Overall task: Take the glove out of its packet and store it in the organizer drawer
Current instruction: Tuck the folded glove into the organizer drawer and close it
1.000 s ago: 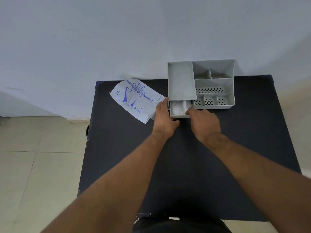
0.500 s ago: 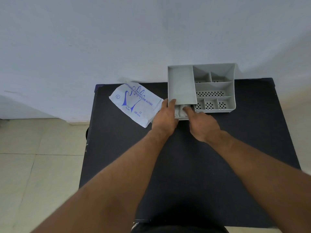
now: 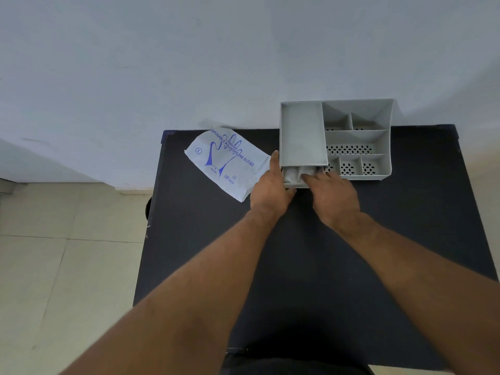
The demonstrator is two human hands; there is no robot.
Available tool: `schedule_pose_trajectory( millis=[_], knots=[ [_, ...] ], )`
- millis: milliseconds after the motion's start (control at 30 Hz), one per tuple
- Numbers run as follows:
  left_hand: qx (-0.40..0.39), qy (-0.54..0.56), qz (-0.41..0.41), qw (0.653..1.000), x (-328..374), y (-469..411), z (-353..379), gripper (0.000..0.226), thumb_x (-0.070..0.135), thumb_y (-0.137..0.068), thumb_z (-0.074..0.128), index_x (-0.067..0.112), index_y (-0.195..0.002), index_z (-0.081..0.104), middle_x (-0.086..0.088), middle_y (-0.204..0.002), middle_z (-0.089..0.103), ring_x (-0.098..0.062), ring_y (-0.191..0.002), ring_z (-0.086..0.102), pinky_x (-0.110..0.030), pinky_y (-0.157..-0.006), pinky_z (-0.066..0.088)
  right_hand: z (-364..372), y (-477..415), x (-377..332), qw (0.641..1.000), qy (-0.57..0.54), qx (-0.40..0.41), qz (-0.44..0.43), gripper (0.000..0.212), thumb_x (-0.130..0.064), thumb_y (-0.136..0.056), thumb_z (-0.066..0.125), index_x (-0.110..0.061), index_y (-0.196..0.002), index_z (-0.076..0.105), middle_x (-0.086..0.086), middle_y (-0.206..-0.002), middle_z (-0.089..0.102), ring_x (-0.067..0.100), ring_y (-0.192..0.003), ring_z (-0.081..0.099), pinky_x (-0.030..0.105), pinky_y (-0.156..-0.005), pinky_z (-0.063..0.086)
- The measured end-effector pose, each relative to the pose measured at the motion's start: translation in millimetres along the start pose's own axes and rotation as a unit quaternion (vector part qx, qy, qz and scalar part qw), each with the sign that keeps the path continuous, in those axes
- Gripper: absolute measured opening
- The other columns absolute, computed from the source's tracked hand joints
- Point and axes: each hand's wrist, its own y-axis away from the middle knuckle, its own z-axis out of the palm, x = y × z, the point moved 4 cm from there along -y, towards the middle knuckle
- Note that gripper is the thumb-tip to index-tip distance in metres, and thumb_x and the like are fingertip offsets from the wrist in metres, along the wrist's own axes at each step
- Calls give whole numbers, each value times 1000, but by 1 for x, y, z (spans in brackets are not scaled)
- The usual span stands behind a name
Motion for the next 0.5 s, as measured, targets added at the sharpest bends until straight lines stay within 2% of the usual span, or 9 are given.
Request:
schedule_pose_trajectory(
  millis=[133, 333, 500],
  knots=[
    [-1, 13, 1, 1000, -3, -4, 0, 86, 25, -88, 71, 26, -156, 19, -7, -116, 69, -30, -103, 66, -46, -85, 55, -6, 2, 1, 998, -27, 44, 23, 68, -5, -85, 62, -23, -147, 39, 8, -108, 71, 31, -104, 61, 46, -87, 48],
    [1, 0, -4, 1000, -3, -8, -2, 86, 29, -88, 71, 31, -154, 17, -7, -117, 69, -31, -104, 65, -49, -87, 55, -9, 1, 1, 997, -32, 54, 43, 51, -3, -85, 61, -18, -131, 44, 9, -94, 72, 32, -96, 61, 44, -83, 44],
    [-4, 0, -1, 1000, 0, -11, -4, 82, 27, -90, 69, 33, -154, 17, -6, -112, 70, -31, -100, 66, -50, -87, 56, -13, -1, 6, 988, -55, 132, 52, 36, -2, -85, 66, -17, -115, 54, 7, -72, 68, 31, -76, 60, 39, -68, 41]
  ],
)
